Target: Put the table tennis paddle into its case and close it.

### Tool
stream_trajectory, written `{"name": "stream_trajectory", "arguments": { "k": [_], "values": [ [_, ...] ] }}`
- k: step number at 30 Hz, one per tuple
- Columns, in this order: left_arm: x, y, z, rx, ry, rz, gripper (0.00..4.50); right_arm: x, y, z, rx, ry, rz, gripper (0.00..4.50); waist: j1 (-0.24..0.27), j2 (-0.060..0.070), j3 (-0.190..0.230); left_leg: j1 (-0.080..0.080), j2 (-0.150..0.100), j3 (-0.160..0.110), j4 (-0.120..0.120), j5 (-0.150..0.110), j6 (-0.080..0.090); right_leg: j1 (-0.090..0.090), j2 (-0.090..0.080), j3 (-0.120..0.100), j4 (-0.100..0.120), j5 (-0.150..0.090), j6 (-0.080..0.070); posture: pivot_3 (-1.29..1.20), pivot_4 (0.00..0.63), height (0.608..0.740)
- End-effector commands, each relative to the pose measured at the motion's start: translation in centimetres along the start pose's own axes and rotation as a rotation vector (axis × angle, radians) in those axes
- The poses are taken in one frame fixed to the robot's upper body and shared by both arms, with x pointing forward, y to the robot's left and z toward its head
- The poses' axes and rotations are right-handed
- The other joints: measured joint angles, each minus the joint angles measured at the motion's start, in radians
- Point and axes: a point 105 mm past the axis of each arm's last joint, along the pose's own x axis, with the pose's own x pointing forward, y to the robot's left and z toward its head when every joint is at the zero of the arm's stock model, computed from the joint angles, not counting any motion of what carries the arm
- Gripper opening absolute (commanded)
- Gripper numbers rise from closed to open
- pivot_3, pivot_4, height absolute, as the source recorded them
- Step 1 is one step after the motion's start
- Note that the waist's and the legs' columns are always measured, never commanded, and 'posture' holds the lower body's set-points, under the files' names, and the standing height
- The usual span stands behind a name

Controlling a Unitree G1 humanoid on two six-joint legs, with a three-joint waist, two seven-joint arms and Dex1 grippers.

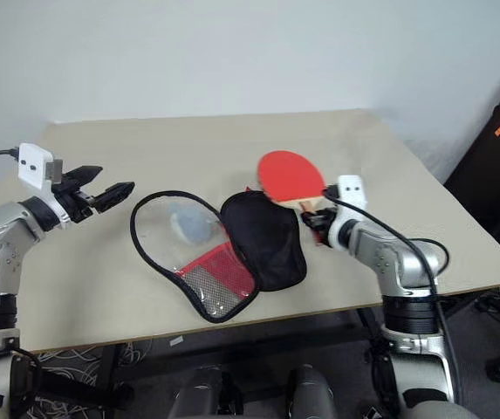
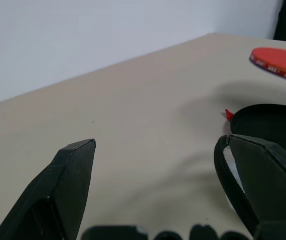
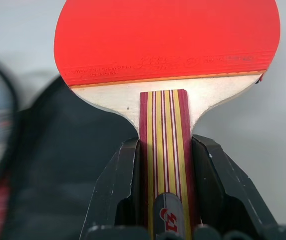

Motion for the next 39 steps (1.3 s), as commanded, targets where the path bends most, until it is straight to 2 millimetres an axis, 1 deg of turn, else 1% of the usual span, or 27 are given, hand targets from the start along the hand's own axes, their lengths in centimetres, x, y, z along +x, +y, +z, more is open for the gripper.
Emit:
{"name": "stream_trajectory", "arguments": {
  "k": [1,3,6,9,15,20,27,39],
  "values": [
    [0.2,-0.1,1.4,0.036,-0.04,-0.005,4.5,-0.2,3.0,0.9,-0.038,-0.038,0.057,1.11,0.0,0.0,0.0,0.0,0.0,0.0,0.0,0.0,0.0,0.0,0.0,0.0,0.0,0.0,0.0,0.0,0.0,0.654],
    [0.2,-0.1,1.4,0.036,-0.039,-0.007,4.5,0.2,3.6,-0.2,-0.027,-0.007,0.059,1.11,0.001,-0.001,0.0,0.0,0.0,0.0,0.0,0.0,0.0,0.0,0.0,0.0,0.0,0.0,0.0,0.0,0.0,0.654],
    [0.2,-0.2,1.4,0.037,-0.039,-0.008,4.5,0.5,4.1,-1.3,-0.016,0.021,0.057,1.11,0.001,-0.001,-0.001,0.0,-0.001,0.001,-0.002,0.0,-0.001,0.0,0.0,0.0,0.0,0.0,0.0,0.0,0.0,0.654],
    [0.1,-0.1,1.4,0.038,-0.036,-0.007,4.5,0.6,3.8,-2.3,-0.011,0.046,0.029,1.11,-0.002,-0.001,-0.001,0.0,-0.002,0.005,-0.005,0.001,-0.003,-0.003,-0.001,0.003,0.001,0.0,0.0,0.0,0.0,0.654],
    [0.0,-0.1,1.5,0.041,-0.033,-0.007,4.5,0.6,3.1,-3.1,-0.017,0.069,-0.014,1.11,-0.009,-0.002,-0.001,0.003,-0.001,0.012,-0.013,0.004,-0.008,-0.009,0.001,0.009,0.001,0.001,-0.001,0.0,0.0,0.654],
    [0.0,-0.3,1.4,0.038,-0.034,-0.01,4.5,0.5,3.0,-3.5,-0.022,0.083,-0.024,1.11,-0.023,-0.002,-0.001,0.003,-0.001,0.012,-0.014,0.005,-0.009,-0.009,0.001,0.009,0.001,0.001,0.0,0.0,0.0,0.654],
    [0.1,-0.5,1.3,0.036,-0.034,-0.015,4.5,0.7,3.3,-3.7,-0.026,0.097,-0.012,1.11,-0.023,-0.003,-0.002,0.003,-0.001,0.01,-0.013,0.005,-0.008,-0.008,0.001,0.008,0.001,0.001,0.0,0.0,0.0,0.654],
    [0.0,-0.5,1.4,0.038,-0.033,-0.016,4.5,1.8,5.2,-2.5,-0.022,0.101,0.031,1.11,-0.023,-0.004,-0.002,0.003,-0.001,0.008,-0.012,0.005,-0.008,-0.007,0.001,0.008,0.001,0.001,0.0,0.0,0.0,0.654]
  ]
}}
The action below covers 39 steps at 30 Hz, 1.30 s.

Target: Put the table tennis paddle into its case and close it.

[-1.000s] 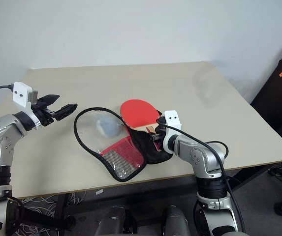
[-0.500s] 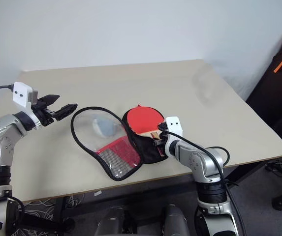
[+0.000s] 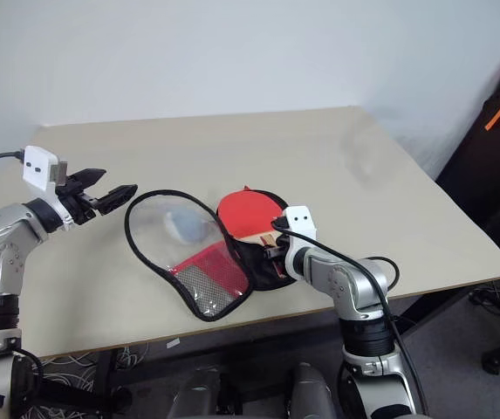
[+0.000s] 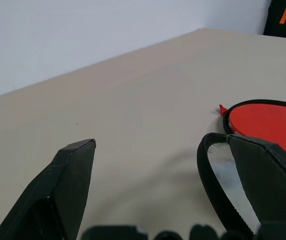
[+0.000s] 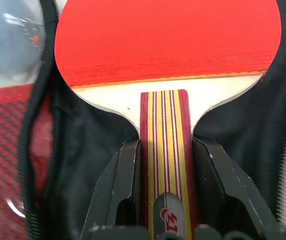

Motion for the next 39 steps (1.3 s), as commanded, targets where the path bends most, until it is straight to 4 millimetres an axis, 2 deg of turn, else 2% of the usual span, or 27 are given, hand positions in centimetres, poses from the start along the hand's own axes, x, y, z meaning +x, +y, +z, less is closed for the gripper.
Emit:
{"name": "stream_trajectory", "arguments": {
  "k": [1,3,12,13,15,18,20,22,24,28,31,35,39],
  "values": [
    [-0.2,-0.2,1.7,0.043,-0.047,-0.005,4.5,-0.2,0.9,2.0,-0.031,-0.06,0.015,1.11,0.0,0.0,0.0,0.0,0.0,0.0,0.0,0.0,0.0,0.0,0.0,0.0,0.0,0.0,0.0,0.0,0.0,0.654],
    [-0.2,-0.2,1.8,0.043,-0.048,-0.006,4.5,-0.1,0.9,2.0,-0.033,-0.051,0.011,1.11,0.0,-0.001,-0.001,0.0,0.0,-0.001,0.0,0.0,0.0,0.001,0.0,-0.001,0.0,0.0,0.0,0.0,0.0,0.654],
    [-0.3,-0.2,1.6,0.041,-0.042,-0.006,4.5,-0.4,0.1,1.7,-0.053,-0.023,-0.023,4.27,0.0,-0.002,-0.001,0.0,0.0,-0.001,0.0,0.0,0.0,0.001,0.0,-0.001,0.0,0.0,0.0,0.0,0.0,0.654],
    [-0.3,-0.2,1.6,0.041,-0.04,-0.006,4.5,-0.7,0.0,1.9,-0.062,-0.03,-0.017,4.47,0.0,-0.002,-0.002,0.0,0.0,-0.001,0.0,0.0,0.0,0.001,0.0,-0.001,0.0,0.0,0.0,0.0,0.0,0.654],
    [-0.6,0.0,1.5,0.043,-0.034,-0.007,4.5,-1.5,-0.1,2.9,-0.084,-0.057,-0.004,4.47,0.0,-0.002,-0.001,0.0,0.0,-0.001,0.0,0.0,0.0,0.001,0.0,-0.001,0.0,0.0,0.0,0.0,0.0,0.654],
    [-1.5,0.6,1.4,0.045,-0.019,0.001,4.5,-3.3,-0.2,5.6,-0.114,-0.153,0.063,4.47,0.0,-0.002,-0.001,0.0,0.0,-0.001,0.0,0.0,0.0,0.001,0.0,-0.001,0.0,0.0,0.0,0.0,0.0,0.654],
    [-2.6,1.0,1.0,0.039,0.003,0.002,4.5,-5.4,0.1,7.7,-0.149,-0.236,0.155,4.47,0.0,-0.002,-0.001,0.0,0.0,-0.001,0.0,0.0,0.0,0.001,0.0,-0.001,0.0,0.0,0.0,0.0,0.0,0.654],
    [-4.2,1.8,0.1,0.024,0.037,0.019,4.5,-7.5,-0.7,9.2,-0.205,-0.291,0.198,4.47,0.0,-0.002,-0.001,0.0,0.0,-0.002,0.0,0.0,0.0,0.001,0.0,-0.001,-0.001,0.0,0.0,0.0,0.0,0.654],
    [-5.4,2.6,-0.8,0.001,0.066,0.05,3.92,-8.6,-2.5,9.8,-0.239,-0.297,0.164,4.5,0.001,-0.002,-0.001,0.001,0.0,-0.002,0.0,0.0,0.0,0.001,0.0,-0.001,-0.002,0.0,0.0,0.0,0.0,0.654],
    [-6.7,2.9,-1.9,-0.055,0.07,0.085,2.52,-9.3,-5.8,10.0,-0.237,-0.278,0.07,4.5,0.008,-0.003,-0.002,0.004,0.0,-0.006,0.001,0.0,0.001,0.005,-0.002,-0.005,-0.004,-0.001,-0.002,0.0,0.0,0.654],
    [-6.3,1.7,-3.0,-0.087,0.088,0.052,1.51,-9.4,-6.4,10.4,-0.243,-0.284,0.051,4.5,0.016,-0.002,-0.001,0.003,0.0,-0.007,0.002,-0.001,0.001,0.005,-0.003,-0.005,-0.004,-0.002,-0.002,0.0,0.0,0.654],
    [-4.3,-1.7,-4.0,-0.13,0.092,-0.04,0.04,-9.3,-6.2,11.2,-0.255,-0.301,0.056,4.5,0.027,-0.003,-0.002,0.002,0.0,-0.008,0.003,-0.001,0.001,0.005,-0.003,-0.006,-0.003,-0.001,-0.003,0.0,0.0,0.654],
    [-1.9,-6.2,-4.2,-0.172,0.085,-0.173,0.04,-9.3,-5.8,11.8,-0.262,-0.318,0.068,4.5,0.027,-0.003,-0.002,0.001,0.0,-0.009,0.004,-0.001,0.001,0.007,-0.003,-0.007,-0.003,-0.001,-0.002,0.0,0.0,0.654]
  ]
}}
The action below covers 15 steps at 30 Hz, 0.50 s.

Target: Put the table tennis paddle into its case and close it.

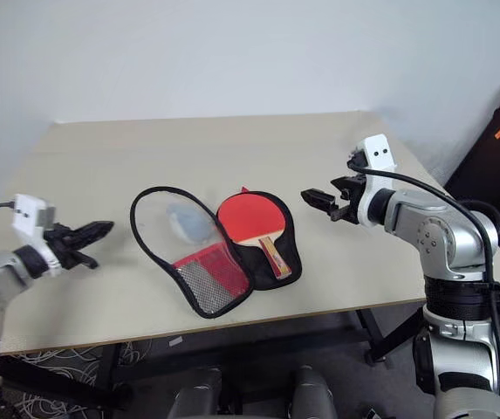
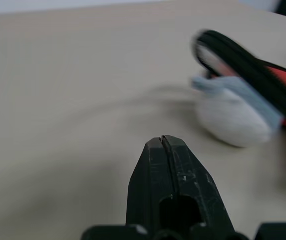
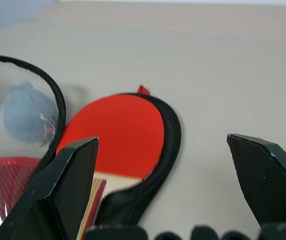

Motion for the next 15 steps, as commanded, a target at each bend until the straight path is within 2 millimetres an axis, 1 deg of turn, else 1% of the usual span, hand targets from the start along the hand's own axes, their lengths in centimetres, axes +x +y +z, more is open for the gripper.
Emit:
{"name": "stream_trajectory", "arguments": {
  "k": [1,2,4,5,7,9,13,15],
  "values": [
    [1.9,-3.9,1.5,0.018,-0.047,-0.136,0.04,-0.2,0.2,1.9,-0.035,-0.062,0.004,4.5,0.0,0.0,0.0,0.0,0.0,0.0,0.0,0.0,0.0,0.0,0.0,0.0,0.0,0.0,0.0,0.0,0.0,0.654],
    [2.2,-4.7,1.6,0.012,-0.051,-0.165,0.04,-0.1,0.2,1.9,-0.035,-0.062,0.004,4.5,-0.001,0.0,0.0,0.0,0.0,0.0,0.0,0.0,0.0,0.0,0.0,0.0,0.0,0.0,0.001,0.0,0.0,0.654],
    [3.0,-7.0,2.4,-0.007,-0.078,-0.254,0.04,-0.1,0.1,1.7,-0.032,-0.06,-0.001,4.5,-0.001,0.0,0.0,0.0,0.0,0.0,0.0,0.0,0.0,0.0,0.001,0.0,0.0,0.001,0.002,0.0,0.0,0.654],
    [3.2,-7.8,2.7,-0.012,-0.087,-0.287,0.04,-0.1,0.0,1.6,-0.03,-0.059,-0.003,4.5,-0.001,0.0,0.0,0.0,0.001,0.0,0.0,0.0,0.0,0.0,0.001,0.0,0.001,0.001,0.002,0.0,0.0,0.654],
    [4.3,-11.0,3.8,-0.029,-0.114,-0.411,0.04,-0.1,-0.3,1.4,-0.024,-0.056,-0.017,4.5,0.0,0.0,0.0,0.0,0.0,0.0,0.001,0.0,0.0,0.001,0.001,0.0,0.001,0.001,0.002,0.0,0.0,0.654],
    [5.5,-13.4,4.5,-0.018,-0.125,-0.481,0.04,-0.3,-0.6,1.6,-0.02,-0.061,-0.026,4.5,0.005,0.0,0.0,0.0,0.0,-0.001,0.002,0.0,0.0,0.003,0.001,-0.001,0.001,0.001,0.002,0.0,0.0,0.654],
    [8.4,-16.6,5.4,-0.013,-0.146,-0.526,0.04,-0.5,-1.1,2.1,-0.028,-0.072,-0.045,4.5,0.008,0.0,0.0,0.0,0.0,-0.002,0.006,-0.001,0.002,0.006,0.001,-0.003,0.001,0.001,0.003,0.0,0.0,0.654],
    [9.8,-17.6,5.5,-0.012,-0.146,-0.511,0.04,-0.6,-1.5,2.2,-0.032,-0.075,-0.057,4.5,0.008,0.001,0.0,0.0,0.0,-0.002,0.006,-0.001,0.003,0.006,0.001,-0.003,0.001,0.001,0.003,0.0,0.0,0.654]
  ]
}}
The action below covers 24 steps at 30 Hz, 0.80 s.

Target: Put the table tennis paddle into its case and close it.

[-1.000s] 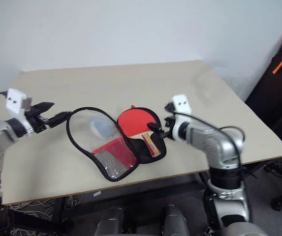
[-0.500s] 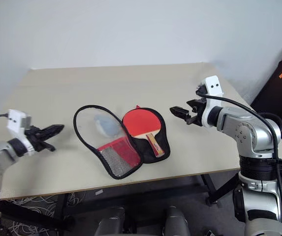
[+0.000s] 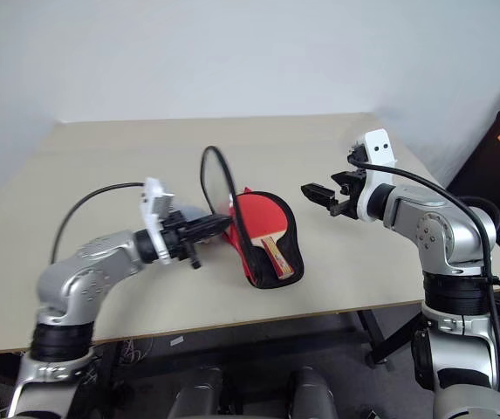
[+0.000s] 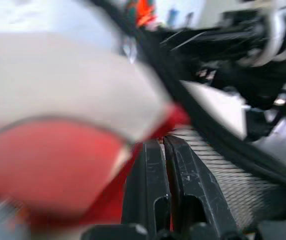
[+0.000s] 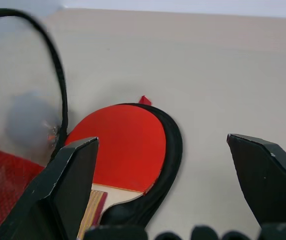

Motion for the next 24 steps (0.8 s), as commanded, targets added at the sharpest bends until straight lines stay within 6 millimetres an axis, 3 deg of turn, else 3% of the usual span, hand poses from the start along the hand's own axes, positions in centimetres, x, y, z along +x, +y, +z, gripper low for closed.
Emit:
{"name": "stream_trajectory", "arguments": {
  "k": [1,6,11,13,18,23,24],
  "values": [
    [2.3,-0.2,0.6,0.04,-0.006,0.027,0.04,-0.8,-0.7,2.4,-0.051,-0.073,-0.038,4.5,0.0,0.0,0.0,0.0,0.0,0.0,0.0,0.0,0.001,0.0,0.0,0.0,0.0,0.0,0.0,0.0,0.0,0.654],
    [2.5,-0.2,-0.3,0.024,0.028,0.036,0.04,-1.0,-0.9,2.3,-0.049,-0.074,-0.048,4.5,-0.009,0.001,0.0,0.0,0.001,0.0,0.0,0.0,0.002,-0.001,0.001,0.0,0.0,0.0,0.0,0.0,0.0,0.654],
    [-0.1,0.2,-1.7,-0.021,0.09,0.054,0.2,-1.3,-0.9,1.8,-0.039,-0.072,-0.059,4.5,-0.009,0.001,0.0,0.0,0.001,0.0,0.0,0.0,0.002,-0.001,0.001,0.0,0.0,0.0,0.0,0.0,0.0,0.654],
    [-1.0,0.3,-2.2,-0.053,0.106,0.062,0.58,-1.3,-0.8,1.6,-0.036,-0.07,-0.06,4.5,-0.007,0.002,0.0,0.0,0.001,0.0,0.0,0.0,0.002,-0.002,0.001,0.0,0.0,0.0,0.0,0.0,0.0,0.654],
    [-2.4,-0.2,-3.8,-0.141,0.154,0.06,2.3,-1.1,-0.7,1.3,-0.025,-0.072,-0.06,4.5,-0.005,0.002,0.0,-0.001,0.001,-0.001,0.002,-0.001,0.003,-0.001,-0.001,0.0,0.0,-0.001,-0.001,0.0,0.0,0.654],
    [-2.3,-0.7,-5.3,-0.205,0.19,0.06,3.93,-0.9,-0.1,1.3,-0.016,-0.079,-0.048,4.5,-0.006,0.002,0.0,-0.001,0.001,-0.001,0.002,-0.001,0.003,-0.002,0.0,0.0,0.0,-0.001,-0.001,0.0,0.0,0.654],
    [-2.2,-0.8,-5.5,-0.218,0.194,0.058,3.93,-0.9,0.0,1.3,-0.016,-0.079,-0.046,4.5,-0.006,0.002,0.0,-0.001,0.001,-0.001,0.002,-0.001,0.003,-0.002,0.0,0.0,0.0,-0.001,-0.001,0.0,0.0,0.654]
  ]
}}
